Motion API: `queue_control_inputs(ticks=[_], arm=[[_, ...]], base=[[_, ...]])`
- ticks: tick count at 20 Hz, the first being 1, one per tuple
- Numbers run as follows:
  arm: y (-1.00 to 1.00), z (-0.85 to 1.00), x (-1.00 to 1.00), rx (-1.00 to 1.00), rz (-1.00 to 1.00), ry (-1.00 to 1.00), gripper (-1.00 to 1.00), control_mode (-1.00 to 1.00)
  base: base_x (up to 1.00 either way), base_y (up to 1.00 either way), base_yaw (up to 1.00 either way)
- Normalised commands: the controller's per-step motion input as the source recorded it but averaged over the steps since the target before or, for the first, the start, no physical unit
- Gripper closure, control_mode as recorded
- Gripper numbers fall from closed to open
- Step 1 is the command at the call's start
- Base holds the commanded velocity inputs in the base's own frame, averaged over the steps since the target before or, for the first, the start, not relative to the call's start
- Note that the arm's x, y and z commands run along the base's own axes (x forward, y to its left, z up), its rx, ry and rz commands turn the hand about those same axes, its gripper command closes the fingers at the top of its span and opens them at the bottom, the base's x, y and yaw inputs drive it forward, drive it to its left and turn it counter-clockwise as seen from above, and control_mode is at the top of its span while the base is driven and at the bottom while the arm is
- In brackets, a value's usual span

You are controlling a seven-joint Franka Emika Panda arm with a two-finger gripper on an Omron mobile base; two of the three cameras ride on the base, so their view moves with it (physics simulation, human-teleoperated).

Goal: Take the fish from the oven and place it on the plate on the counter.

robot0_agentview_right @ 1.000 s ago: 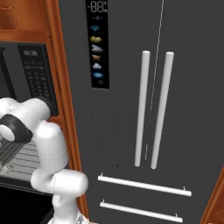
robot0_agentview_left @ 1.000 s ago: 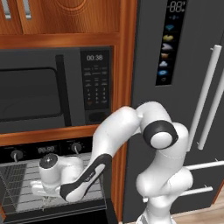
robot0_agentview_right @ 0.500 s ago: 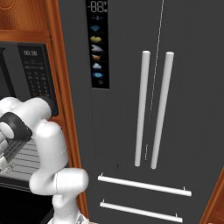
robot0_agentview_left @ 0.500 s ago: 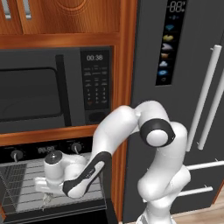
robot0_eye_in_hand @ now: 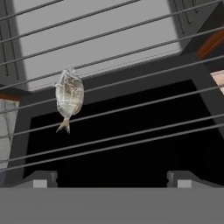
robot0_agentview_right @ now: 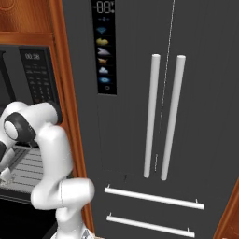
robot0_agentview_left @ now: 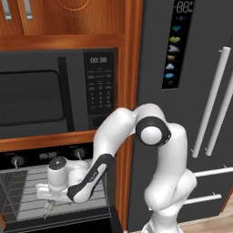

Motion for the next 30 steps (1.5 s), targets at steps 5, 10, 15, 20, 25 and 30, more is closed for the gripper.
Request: queue_control_inputs(ticks=[5, 10, 15, 20, 25, 30], arm=[[0.26, -0.18, 0.01, -0.03, 0.00, 0.01, -1.00, -1.00], [0.19, -0.32, 0.02, -0.05, 0.00, 0.00, -1.00, -1.00], [0.24, -0.32, 0.08, -0.01, 0.00, 0.00, -1.00, -1.00], [0.02, -0.28, 0.21, 0.00, 0.00, 0.00, -1.00, -1.00], [0.04, -0.25, 0.32, 0.00, 0.00, 0.00, -1.00, -1.00], [0.25, -0.30, 0.21, 0.00, 0.01, 0.00, -1.00, -1.00]], base=[[0.00, 0.00, 0.00], [0.00, 0.00, 0.00], [0.00, 0.00, 0.00], [0.00, 0.00, 0.00], [0.00, 0.00, 0.00], [0.00, 0.00, 0.00]])
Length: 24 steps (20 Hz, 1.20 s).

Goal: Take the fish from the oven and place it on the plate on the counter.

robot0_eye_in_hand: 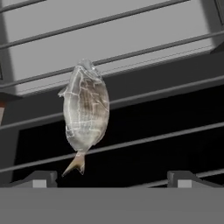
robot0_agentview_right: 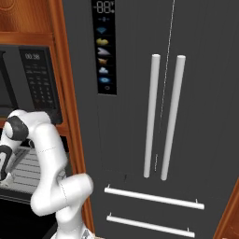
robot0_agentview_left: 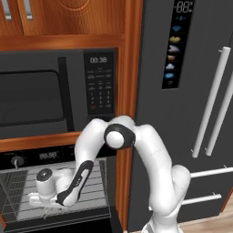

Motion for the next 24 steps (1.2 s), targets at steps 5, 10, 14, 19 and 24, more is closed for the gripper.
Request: queue_control_inputs(ticks=[5, 10, 14, 19, 24], arm=[[0.23, -0.30, 0.23, 0.00, 0.01, 0.00, -1.00, -1.00], [0.35, -0.37, 0.31, -0.03, 0.01, 0.00, -1.00, -1.00], [0.33, -0.34, 0.23, -0.02, 0.00, 0.00, -1.00, -1.00], [0.06, -0.35, 0.26, 0.00, 0.01, 0.00, -1.00, -1.00], [0.07, -0.45, 0.04, 0.00, 0.00, 0.00, 1.00, -1.00]], base=[[0.00, 0.00, 0.00], [0.00, 0.00, 0.00], [0.00, 0.00, 0.00], [0.00, 0.00, 0.00], [0.00, 0.00, 0.00]])
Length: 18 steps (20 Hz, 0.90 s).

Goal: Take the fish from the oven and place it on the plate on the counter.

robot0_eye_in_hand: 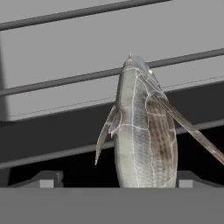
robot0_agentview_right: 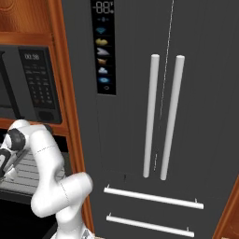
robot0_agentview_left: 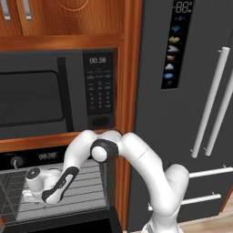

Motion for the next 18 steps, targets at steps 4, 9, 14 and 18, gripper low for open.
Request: queue_control_inputs(ticks=[4, 9, 14, 18], arm=[[0.00, -0.32, 0.00, 0.00, 0.00, 0.00, 1.00, -1.00], [0.18, -0.07, -0.17, 0.03, 0.00, -0.03, 1.00, -1.00], [0.29, 0.00, -0.37, 0.00, 0.00, -0.22, 1.00, -1.00], [-0.03, 0.41, -0.64, 0.00, 0.00, -0.19, 1.00, -1.00]], base=[[0.00, 0.00, 0.00], [0.00, 0.00, 0.00], [0.00, 0.00, 0.00], [0.00, 0.00, 0.00]])
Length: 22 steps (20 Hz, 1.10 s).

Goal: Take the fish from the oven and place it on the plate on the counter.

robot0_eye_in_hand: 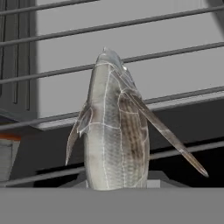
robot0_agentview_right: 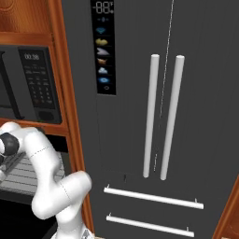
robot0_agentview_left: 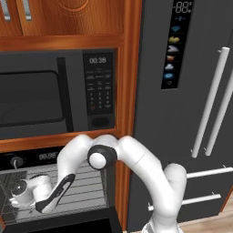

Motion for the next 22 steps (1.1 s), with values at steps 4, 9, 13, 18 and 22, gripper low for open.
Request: queue_control_inputs(ticks=[4, 9, 13, 18, 22], arm=[[-0.17, 0.77, -0.52, 0.00, 0.00, -0.09, 1.00, -1.00], [-0.33, 0.91, -0.49, 0.00, 0.00, -0.11, 1.00, -1.00], [-0.71, 0.79, -0.58, 0.00, 0.00, -0.21, 1.00, -1.00], [-1.00, 0.65, -0.64, 0.08, 0.00, -0.23, 1.00, -1.00], [-1.00, 0.81, -0.78, 0.12, 0.00, -0.28, 1.00, -1.00]], base=[[0.00, 0.00, 0.00], [0.00, 0.00, 0.00], [0.00, 0.00, 0.00], [0.00, 0.00, 0.00], [0.00, 0.00, 0.00]])
